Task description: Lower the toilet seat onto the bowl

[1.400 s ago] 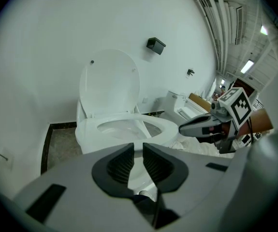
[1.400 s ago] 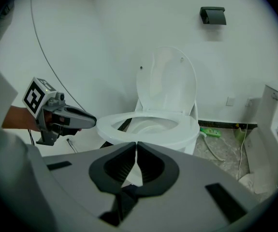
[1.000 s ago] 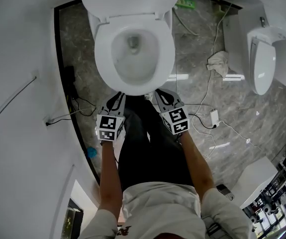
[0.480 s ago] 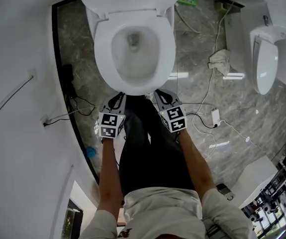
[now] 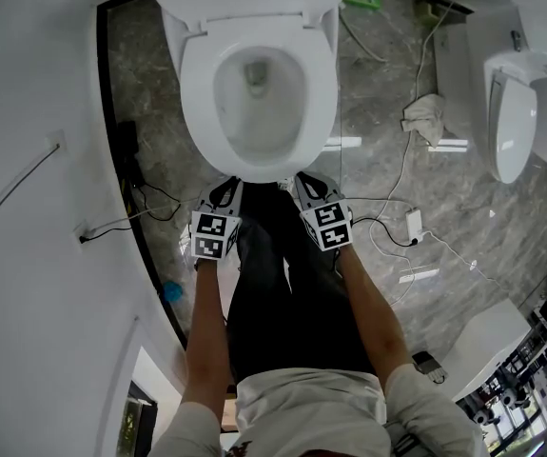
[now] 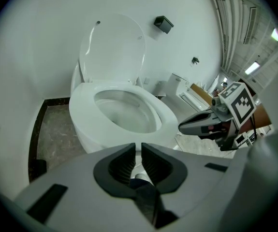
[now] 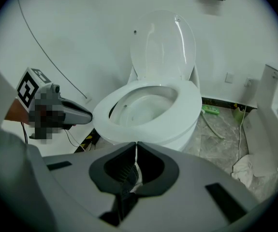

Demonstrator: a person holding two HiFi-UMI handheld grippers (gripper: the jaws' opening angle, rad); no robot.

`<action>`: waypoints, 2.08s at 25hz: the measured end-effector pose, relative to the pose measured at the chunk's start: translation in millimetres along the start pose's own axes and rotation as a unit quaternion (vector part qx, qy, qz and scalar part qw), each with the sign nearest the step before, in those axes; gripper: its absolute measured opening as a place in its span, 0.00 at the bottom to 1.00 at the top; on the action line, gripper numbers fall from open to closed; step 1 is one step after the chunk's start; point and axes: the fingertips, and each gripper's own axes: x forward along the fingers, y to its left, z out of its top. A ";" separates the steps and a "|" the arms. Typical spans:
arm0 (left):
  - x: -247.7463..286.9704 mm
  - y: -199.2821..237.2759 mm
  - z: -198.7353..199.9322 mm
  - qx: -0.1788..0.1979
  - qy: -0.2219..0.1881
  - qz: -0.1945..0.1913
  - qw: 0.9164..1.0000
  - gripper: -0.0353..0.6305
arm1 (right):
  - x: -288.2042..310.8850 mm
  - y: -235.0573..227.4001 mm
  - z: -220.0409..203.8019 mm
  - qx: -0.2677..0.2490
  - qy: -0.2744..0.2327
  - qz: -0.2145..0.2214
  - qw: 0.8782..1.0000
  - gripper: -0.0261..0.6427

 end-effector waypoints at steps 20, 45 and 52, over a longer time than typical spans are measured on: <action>2.4 -2.7 -11.9 -0.008 0.017 0.004 1.000 0.14 | -9.3 -0.1 -18.7 -0.014 0.009 -0.024 1.000 0.08; -205.7 -117.7 264.9 0.104 -0.220 0.029 0.970 0.09 | -271.6 30.1 241.5 -0.092 -0.249 -0.008 0.964 0.07; -254.0 -152.1 285.2 0.123 -0.251 0.041 0.959 0.09 | -330.0 47.2 263.7 -0.106 -0.281 -0.003 0.954 0.07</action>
